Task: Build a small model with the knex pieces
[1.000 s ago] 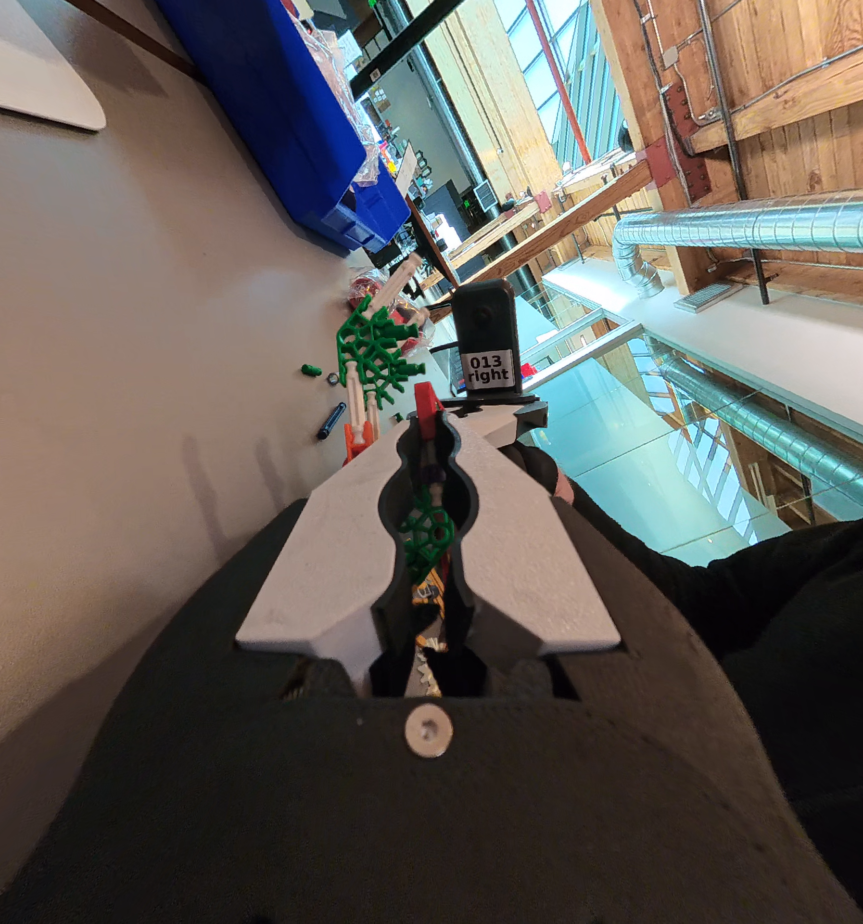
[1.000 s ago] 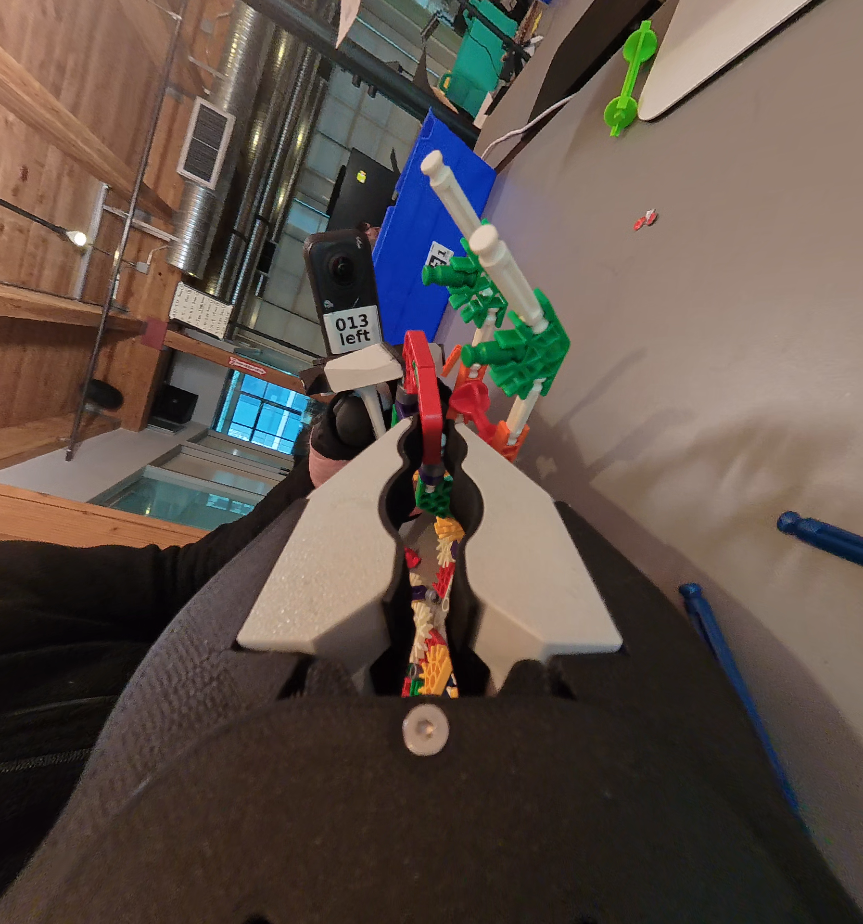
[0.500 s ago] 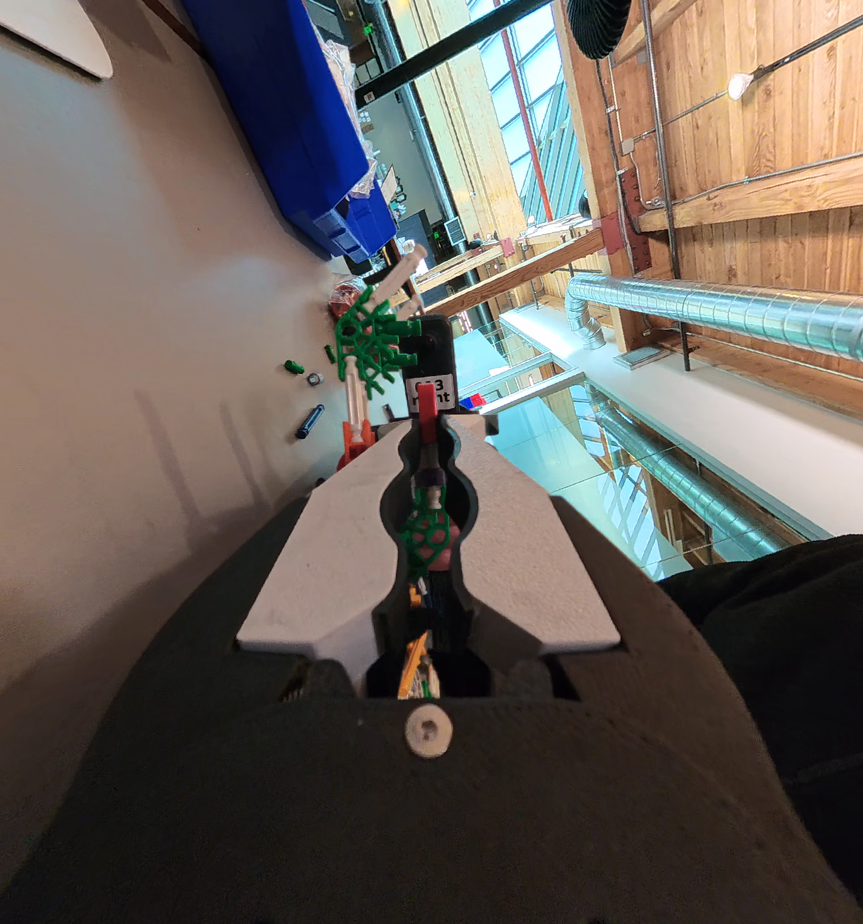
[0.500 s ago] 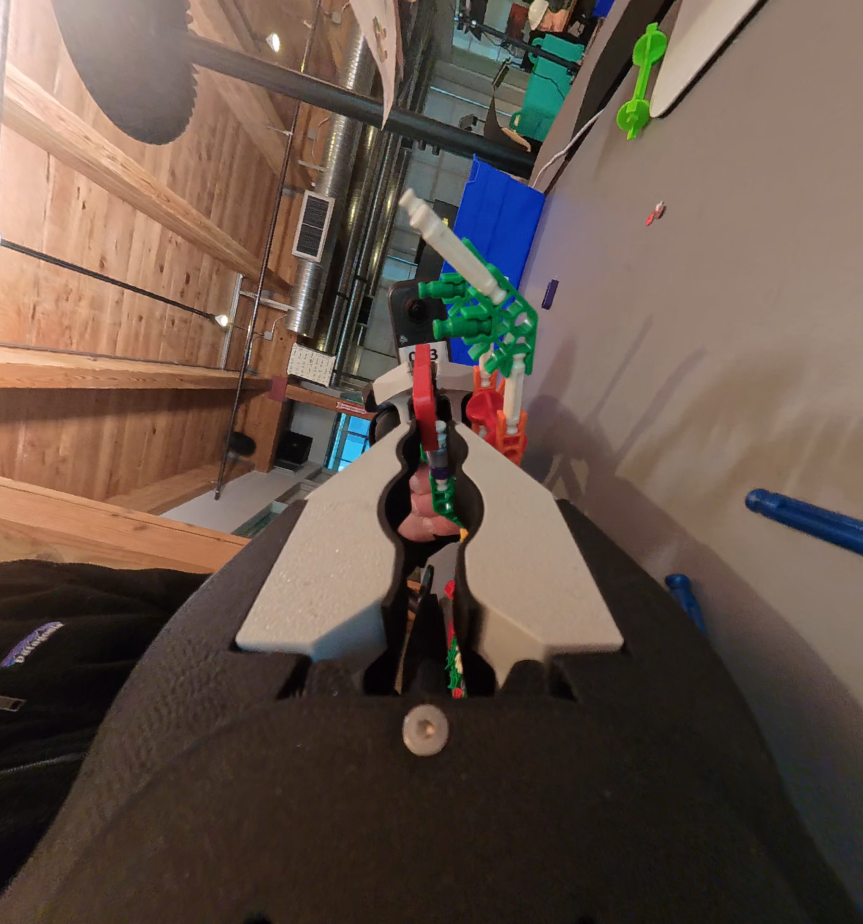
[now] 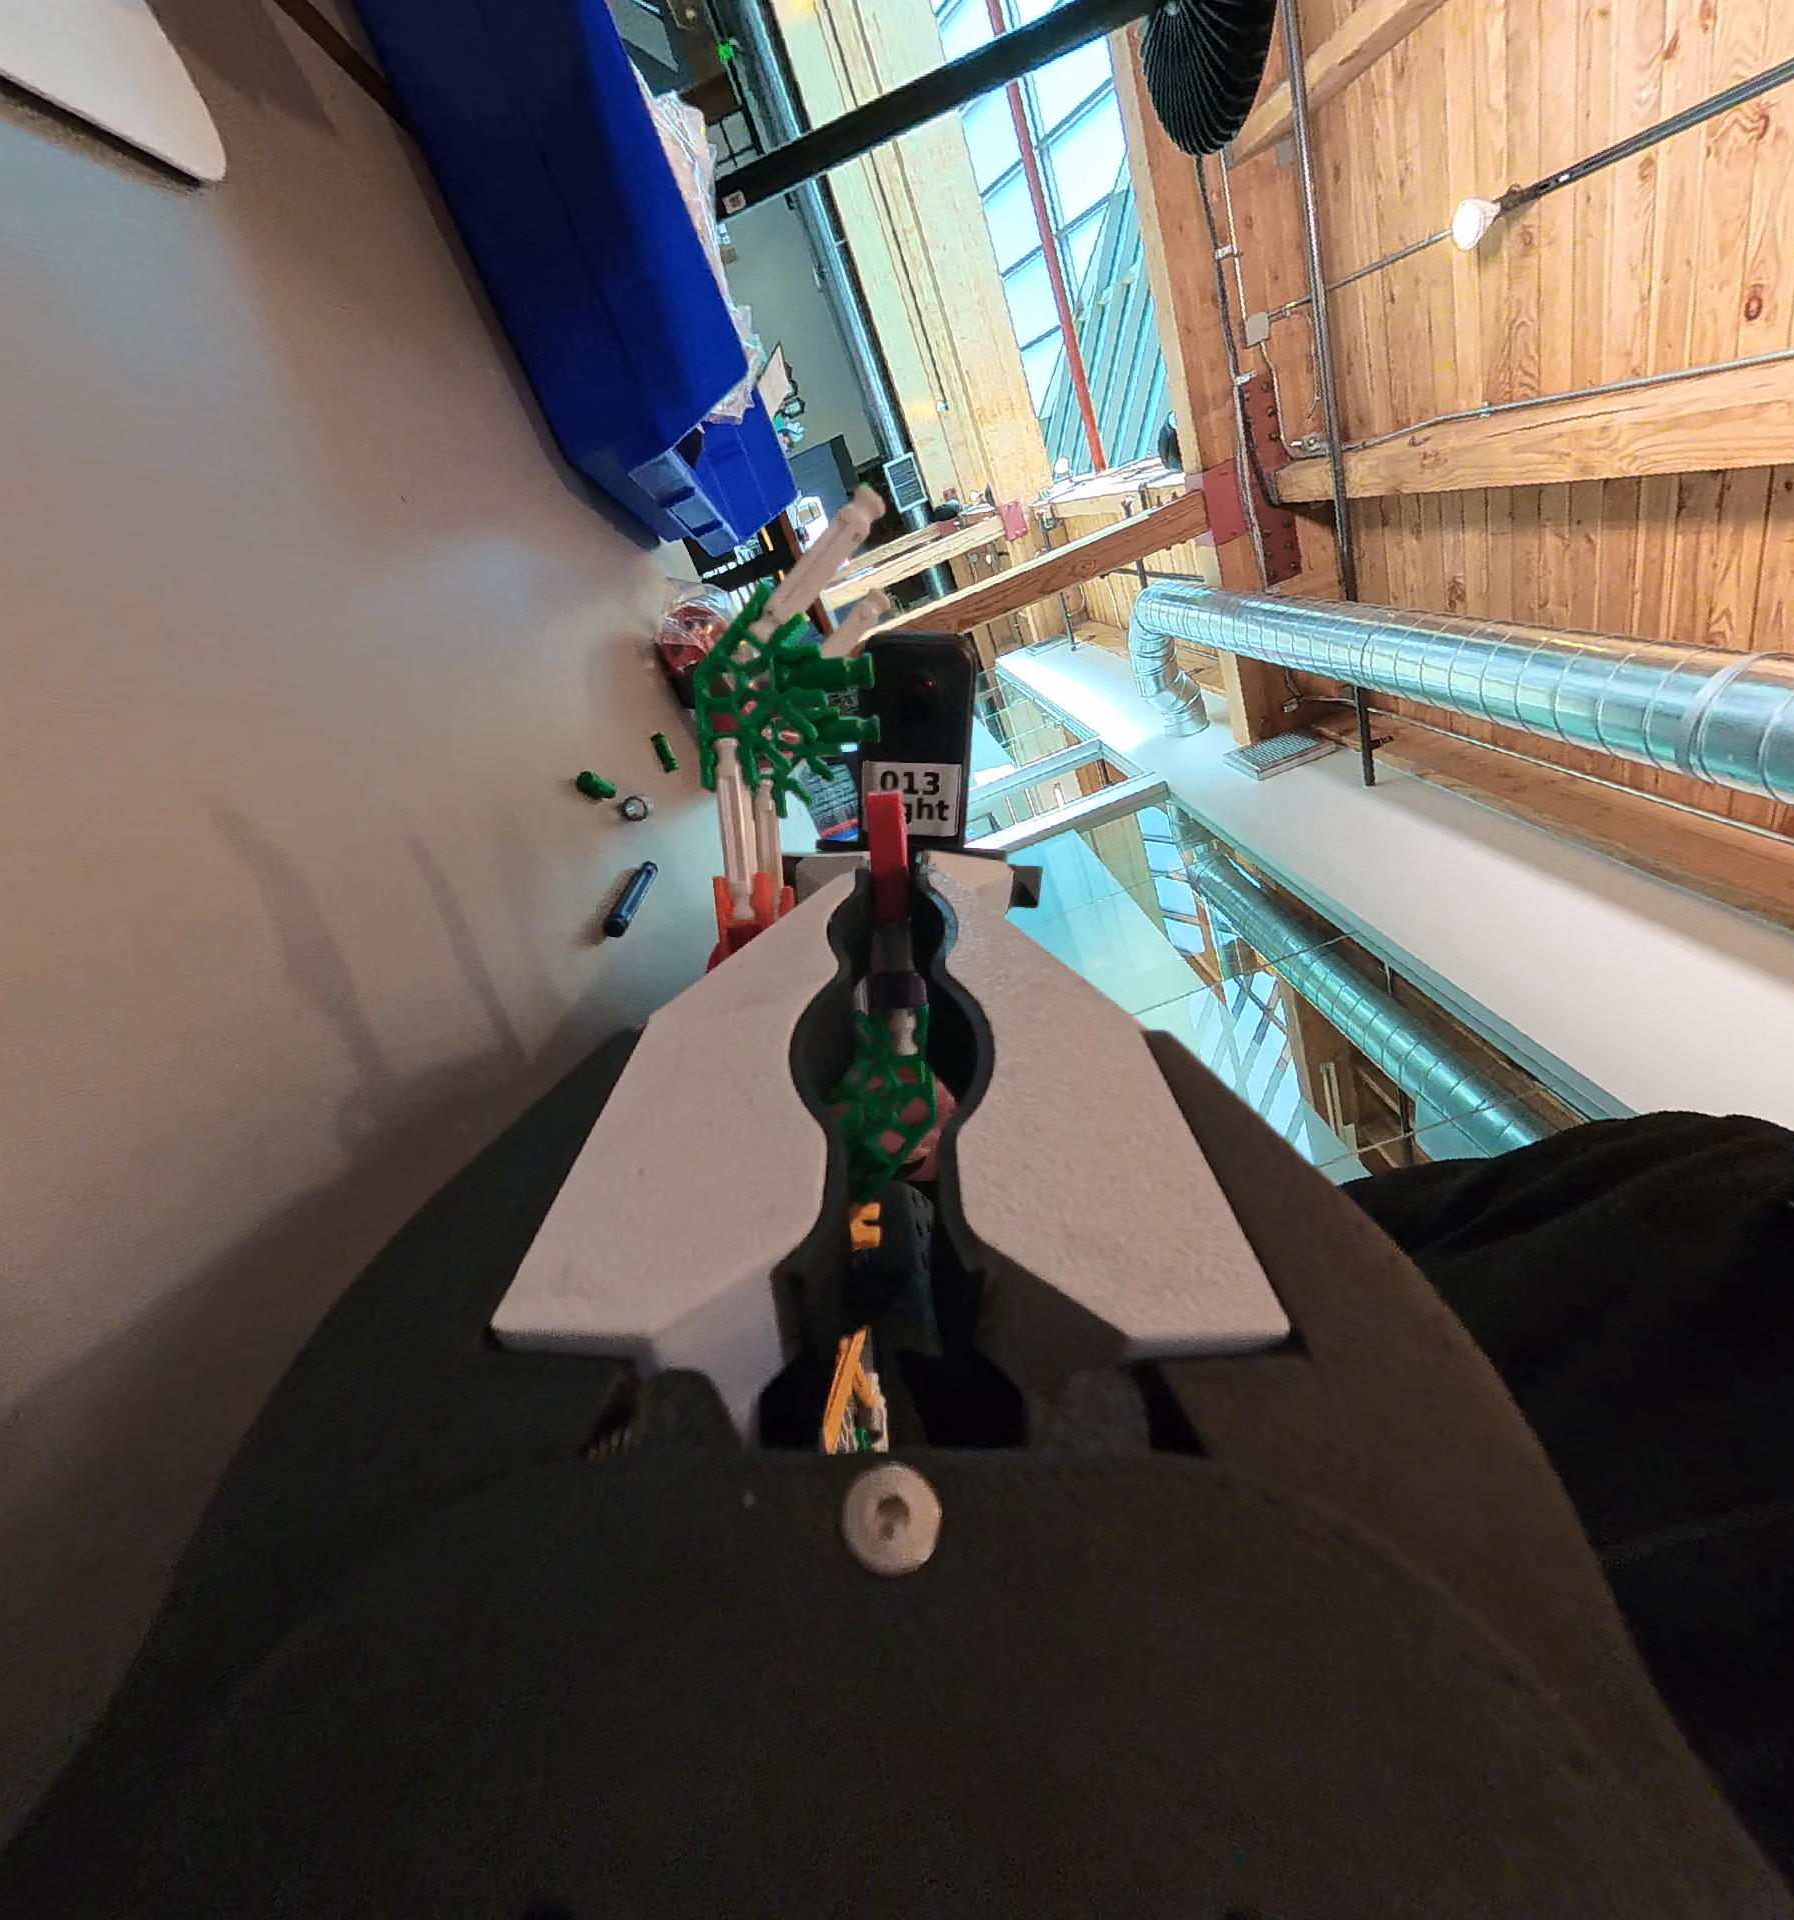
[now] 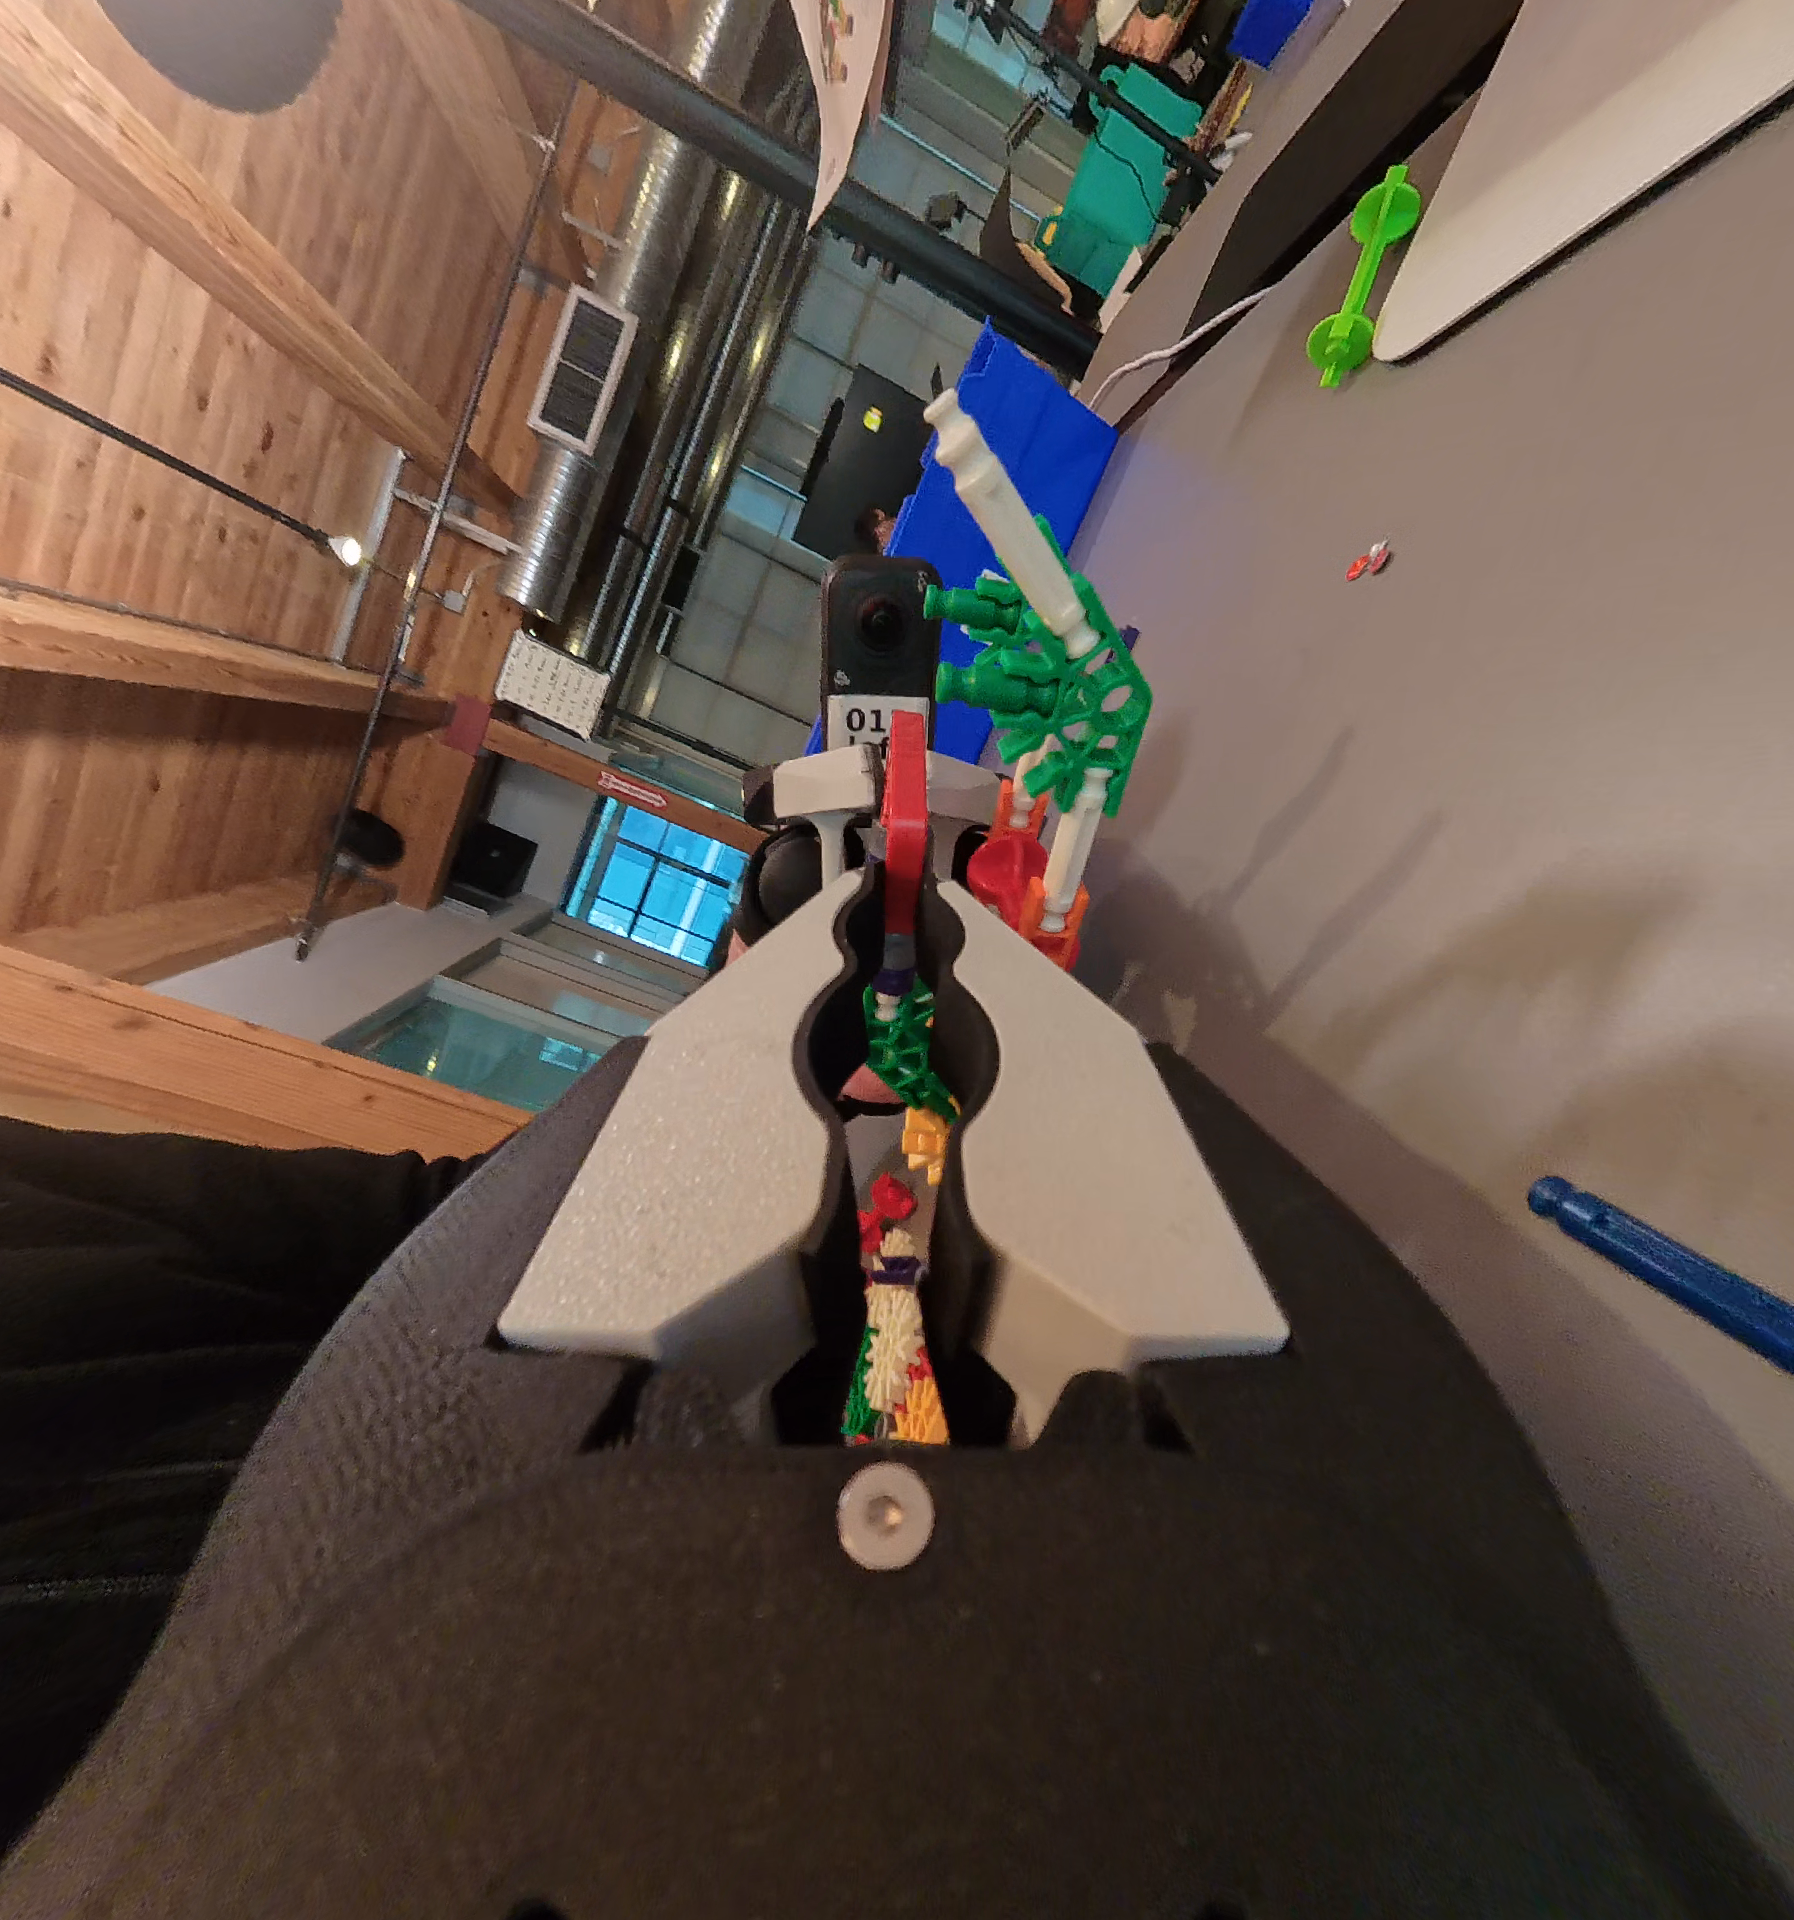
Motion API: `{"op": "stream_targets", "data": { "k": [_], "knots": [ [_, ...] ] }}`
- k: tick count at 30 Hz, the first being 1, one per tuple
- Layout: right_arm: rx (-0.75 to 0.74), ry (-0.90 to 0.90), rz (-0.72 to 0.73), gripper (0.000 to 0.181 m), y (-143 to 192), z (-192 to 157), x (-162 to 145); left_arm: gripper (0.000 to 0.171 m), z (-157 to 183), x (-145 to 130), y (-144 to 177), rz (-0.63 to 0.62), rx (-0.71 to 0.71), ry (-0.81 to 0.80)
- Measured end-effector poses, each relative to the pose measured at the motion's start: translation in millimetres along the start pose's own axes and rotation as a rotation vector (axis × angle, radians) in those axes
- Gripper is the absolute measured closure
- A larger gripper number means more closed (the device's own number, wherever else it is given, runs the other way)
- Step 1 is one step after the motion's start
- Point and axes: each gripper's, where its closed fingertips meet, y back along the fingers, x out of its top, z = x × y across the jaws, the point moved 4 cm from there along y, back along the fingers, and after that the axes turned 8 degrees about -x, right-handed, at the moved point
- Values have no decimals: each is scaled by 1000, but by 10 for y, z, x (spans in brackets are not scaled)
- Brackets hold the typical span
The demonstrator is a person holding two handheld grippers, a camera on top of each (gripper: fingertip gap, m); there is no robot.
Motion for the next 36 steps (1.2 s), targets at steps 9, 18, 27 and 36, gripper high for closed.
{"op": "stream_targets", "data": {
  "k": [9,18,27,36],
  "knots": [
    [-47,-138,-21,174,80,149,37,168,-184,59,95,-70,163,11],
    [-181,-4,-113,170,180,76,7,116,-314,109,320,-165,368,-39],
    [-376,231,-343,158,-99,120,-323,111,-152,-67,587,-230,498,-147],
    [-493,311,-452,158,-418,292,-543,141,-316,-451,432,-412,909,-506]
  ]
}}
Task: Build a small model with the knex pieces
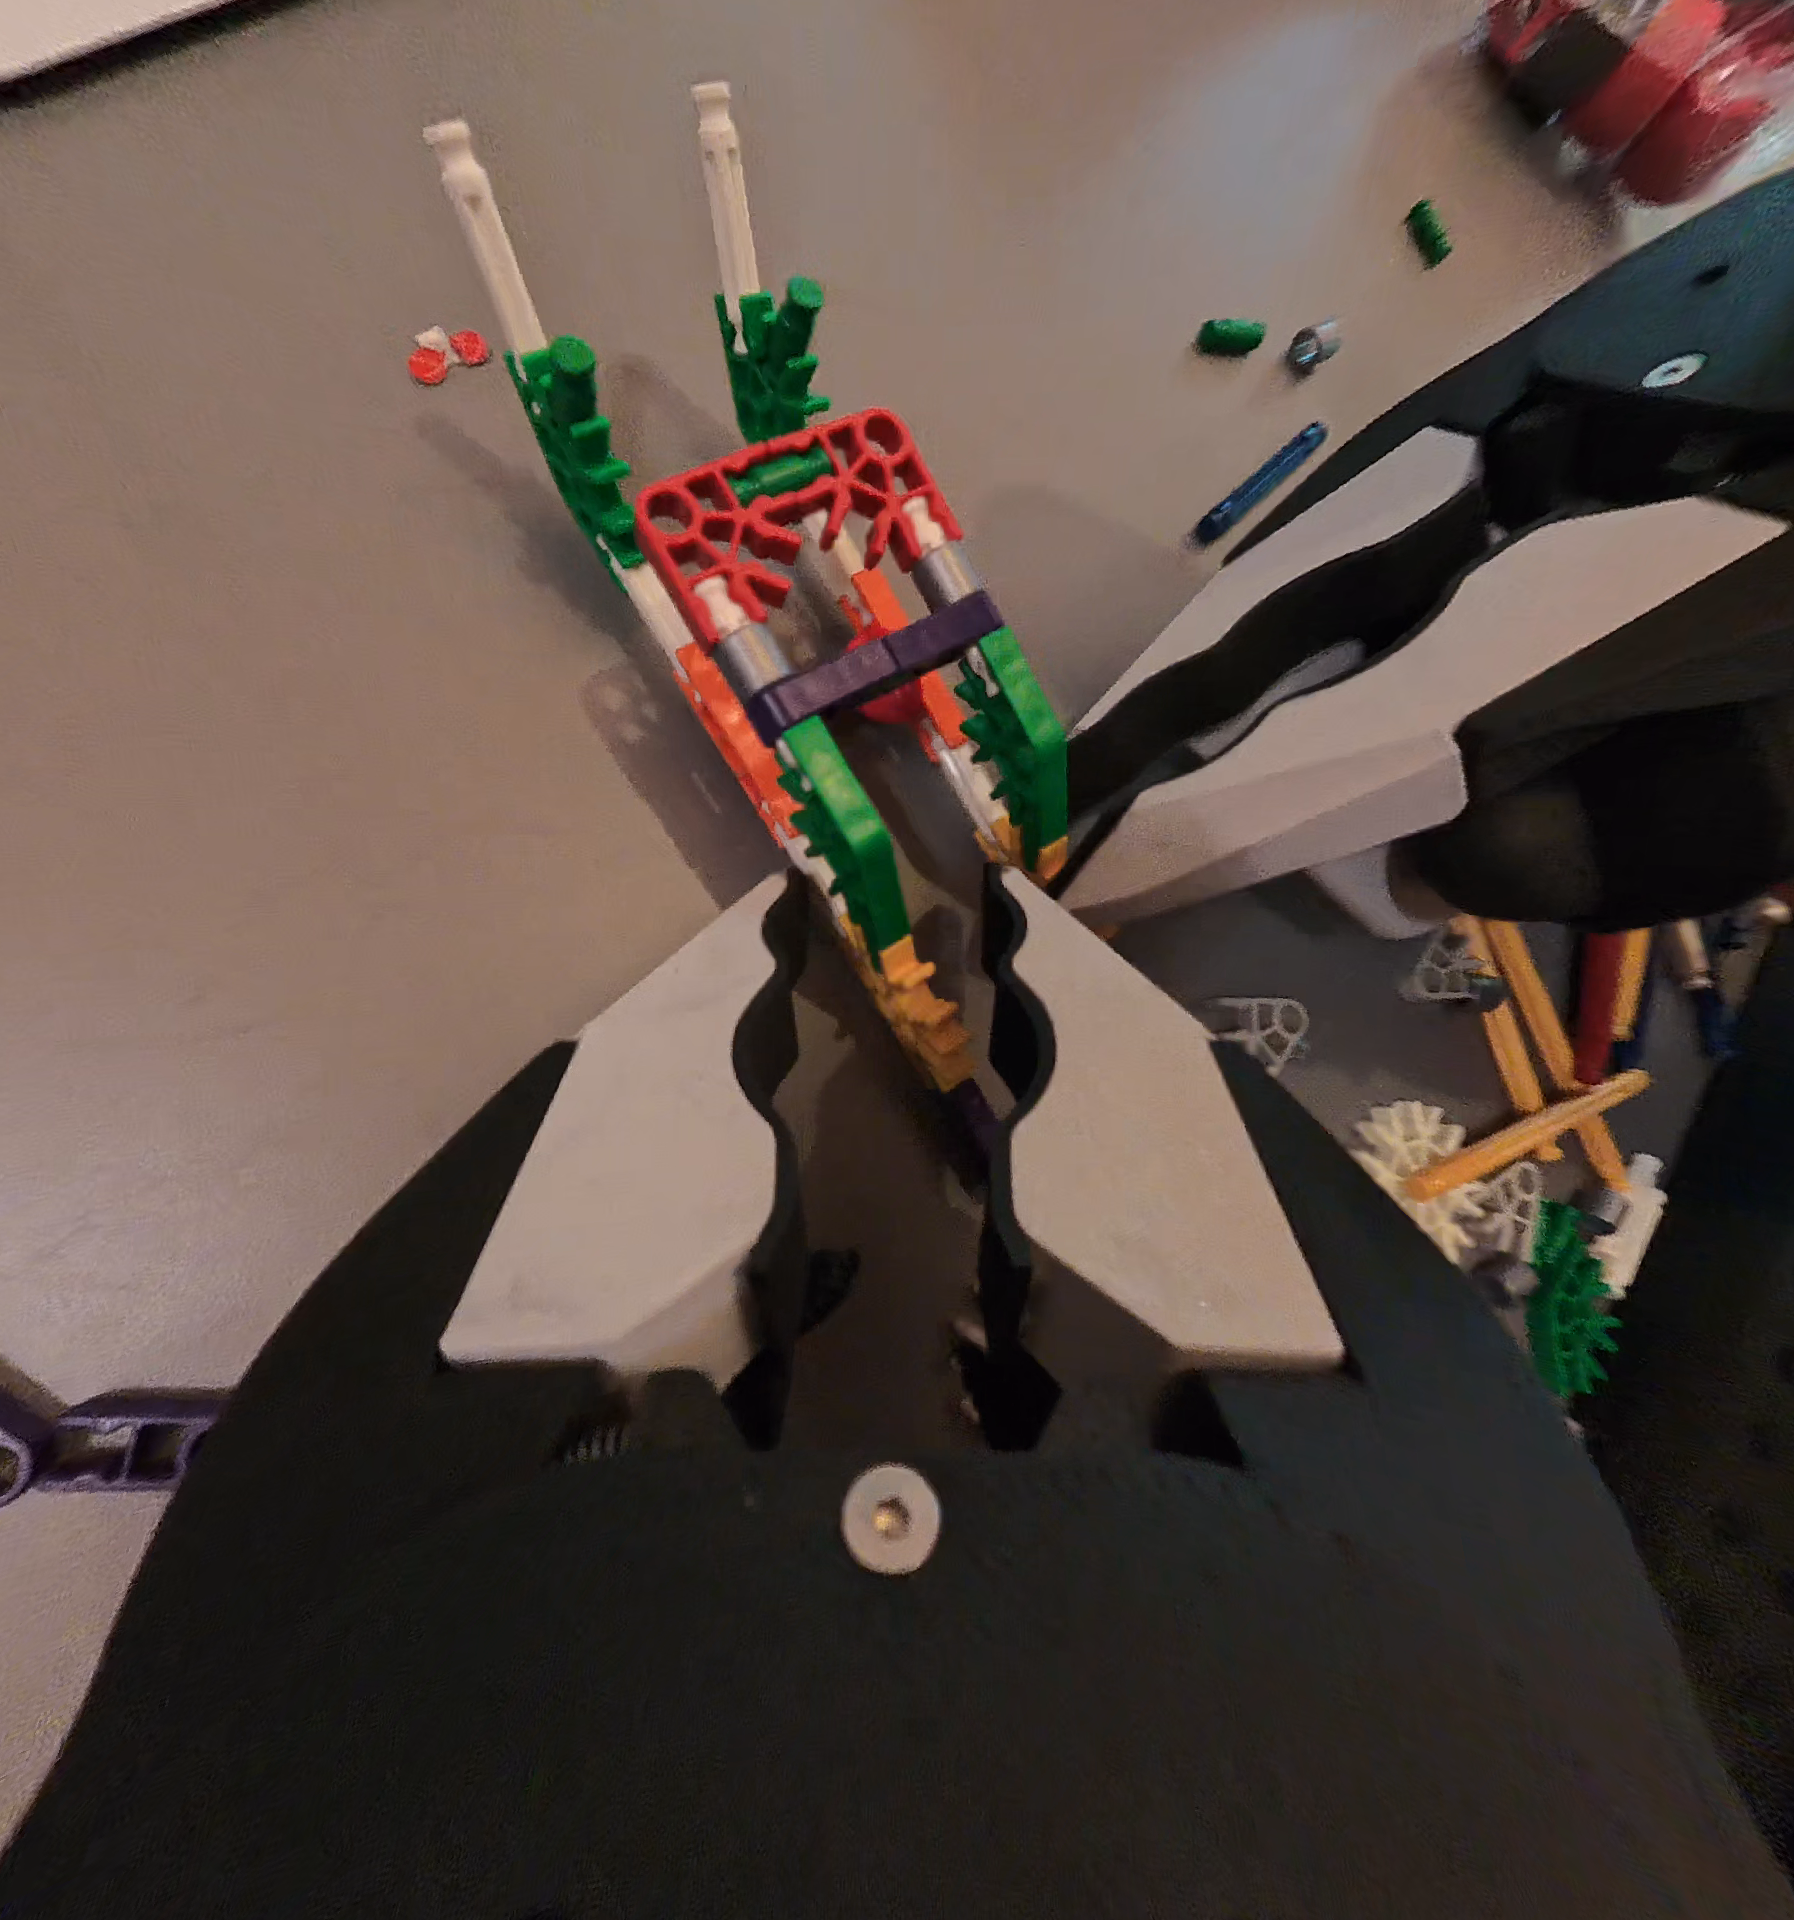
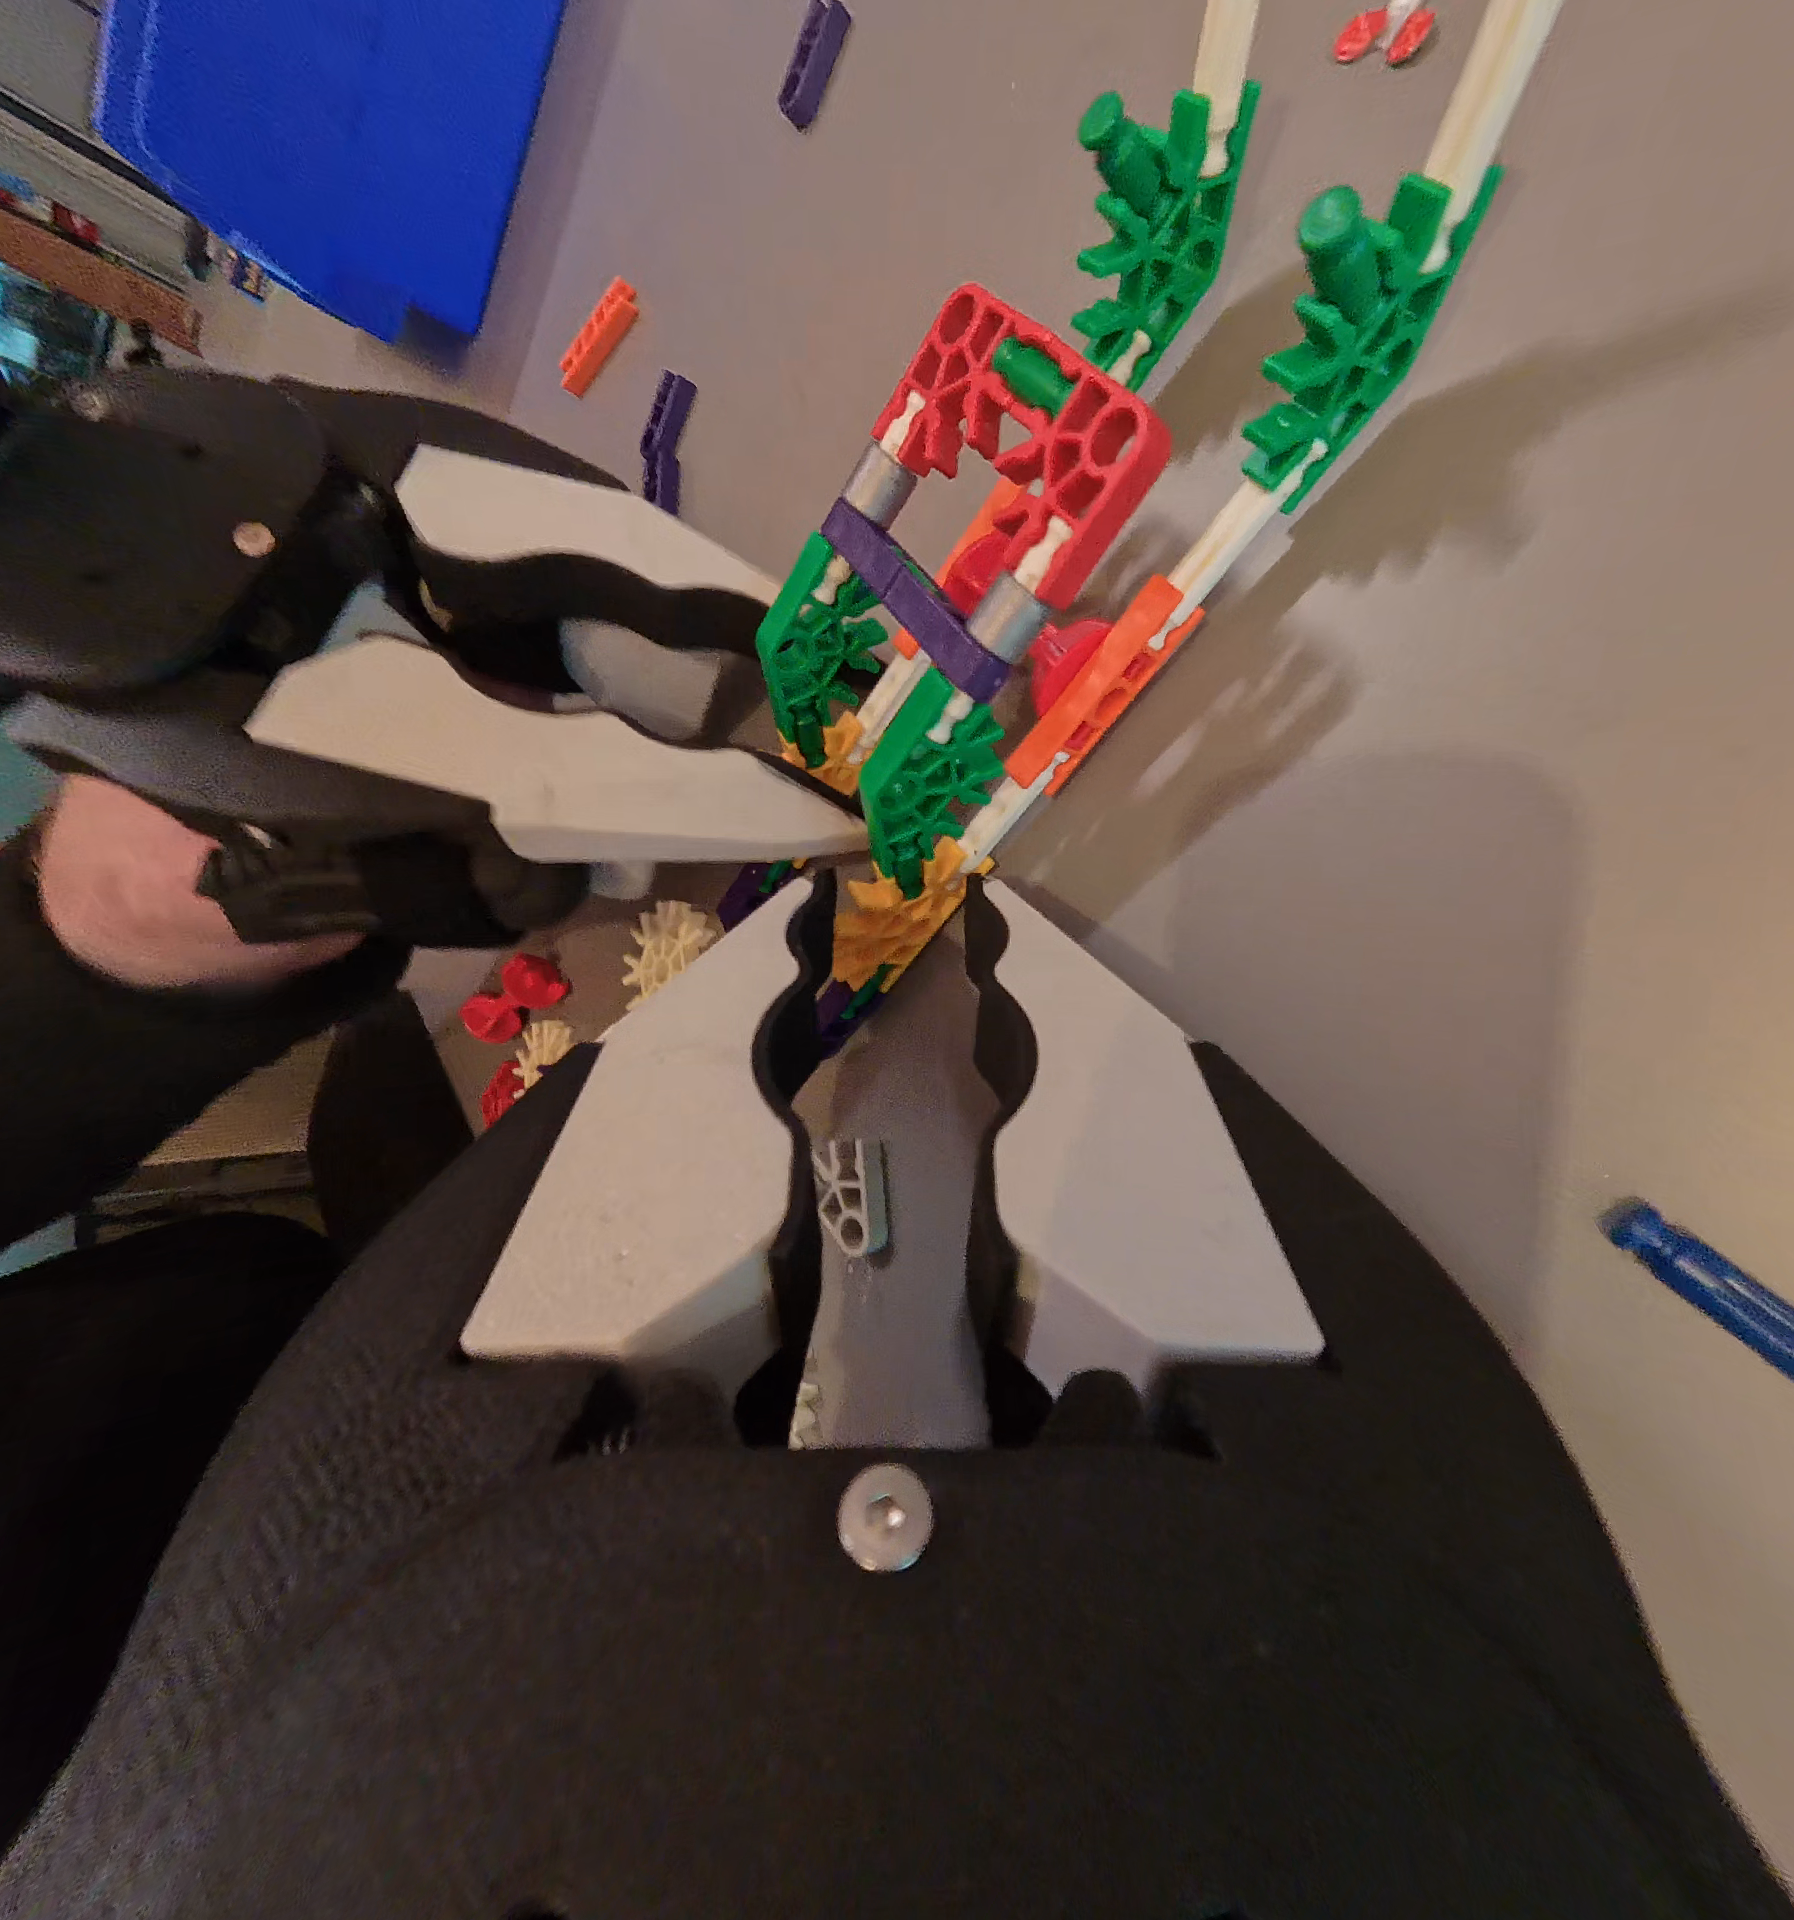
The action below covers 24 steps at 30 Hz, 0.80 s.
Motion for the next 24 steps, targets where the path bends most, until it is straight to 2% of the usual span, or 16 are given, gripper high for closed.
{"op": "stream_targets", "data": {
  "k": [2,5,12,18,24],
  "knots": [
    [-11,-9,18,162,-12,7,25,154,-52,8,-15,-27,116,-80],
    [25,-75,35,163,-35,-5,39,160,-103,29,-23,-58,203,-168],
    [34,-157,81,163,-77,-15,79,164,-182,108,-48,-129,326,-361],
    [37,-139,74,164,-56,-17,89,166,-195,134,-80,-114,302,-372],
    [63,-75,78,150,124,-74,86,168,-281,126,-13,-125,247,-398]
  ]
}}
